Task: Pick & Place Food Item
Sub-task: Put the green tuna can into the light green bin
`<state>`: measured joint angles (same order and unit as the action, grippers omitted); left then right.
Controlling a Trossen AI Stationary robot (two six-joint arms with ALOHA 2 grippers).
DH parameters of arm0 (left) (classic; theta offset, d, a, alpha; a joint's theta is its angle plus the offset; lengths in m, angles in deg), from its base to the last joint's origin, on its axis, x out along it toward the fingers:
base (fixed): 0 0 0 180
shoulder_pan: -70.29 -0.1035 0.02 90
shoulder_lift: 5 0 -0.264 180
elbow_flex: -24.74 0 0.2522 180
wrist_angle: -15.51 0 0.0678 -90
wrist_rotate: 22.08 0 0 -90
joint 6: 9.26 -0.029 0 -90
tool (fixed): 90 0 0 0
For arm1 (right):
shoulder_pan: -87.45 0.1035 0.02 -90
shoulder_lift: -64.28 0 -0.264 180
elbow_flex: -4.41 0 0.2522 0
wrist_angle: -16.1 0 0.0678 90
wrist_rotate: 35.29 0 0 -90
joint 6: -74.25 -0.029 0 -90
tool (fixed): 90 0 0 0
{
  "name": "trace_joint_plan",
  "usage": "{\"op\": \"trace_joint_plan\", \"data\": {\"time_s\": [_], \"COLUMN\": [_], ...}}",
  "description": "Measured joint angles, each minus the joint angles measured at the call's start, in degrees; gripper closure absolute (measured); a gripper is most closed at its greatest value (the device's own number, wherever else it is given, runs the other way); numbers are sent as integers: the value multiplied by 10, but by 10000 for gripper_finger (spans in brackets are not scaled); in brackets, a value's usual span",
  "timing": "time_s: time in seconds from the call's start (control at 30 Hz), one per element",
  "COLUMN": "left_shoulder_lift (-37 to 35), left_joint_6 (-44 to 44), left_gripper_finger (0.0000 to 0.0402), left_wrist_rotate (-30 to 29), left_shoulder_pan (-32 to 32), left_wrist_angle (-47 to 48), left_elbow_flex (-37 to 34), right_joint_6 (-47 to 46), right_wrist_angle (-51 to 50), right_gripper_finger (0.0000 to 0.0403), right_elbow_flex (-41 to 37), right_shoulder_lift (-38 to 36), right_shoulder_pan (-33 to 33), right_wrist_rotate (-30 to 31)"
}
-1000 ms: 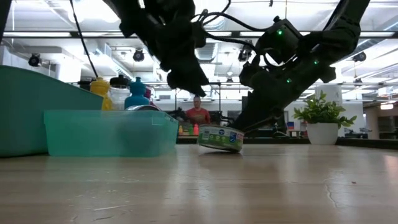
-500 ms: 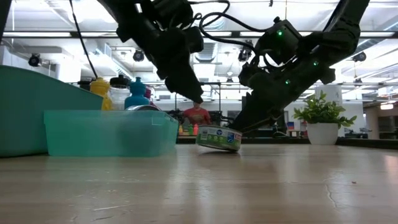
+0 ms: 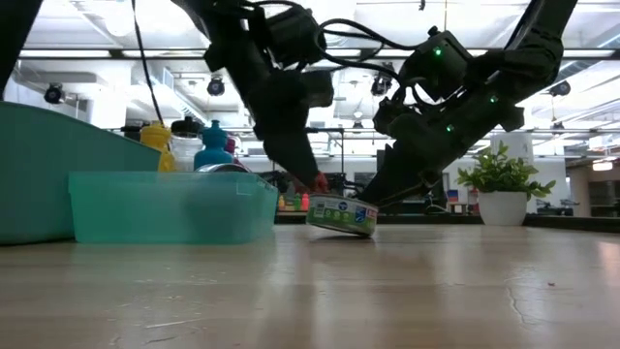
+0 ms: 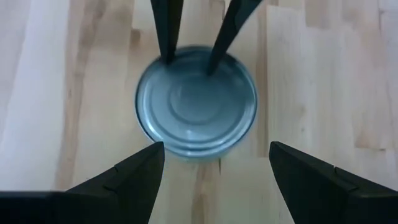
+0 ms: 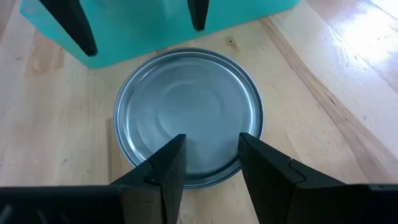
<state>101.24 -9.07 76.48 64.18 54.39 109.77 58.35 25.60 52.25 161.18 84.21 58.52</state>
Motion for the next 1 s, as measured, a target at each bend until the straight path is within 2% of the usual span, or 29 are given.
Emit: {"op": "trace_joint_plan", "data": {"time_s": [0.43,0.67,1.0], "left_shoulder_lift": [13,55,65], "left_joint_6": [-8,-13,0], "left_gripper_finger": [106,106,106], "left_wrist_rotate": [-2,-4,-2], "left_shoulder_pan": [-4,-9,-14], "left_wrist_angle": [32,20,-13], "left_elbow_flex": [12,12,12], "right_joint_6": [0,0,0], "right_wrist_angle": [4,14,17], "right_gripper_finger": [256,256,256], "right_elbow_flex": [-2,-3,-7], "right_shoulder_lift": [0,1,0], "right_shoulder_pan": [0,0,0], "right_wrist_rotate": [8,9,9]}}
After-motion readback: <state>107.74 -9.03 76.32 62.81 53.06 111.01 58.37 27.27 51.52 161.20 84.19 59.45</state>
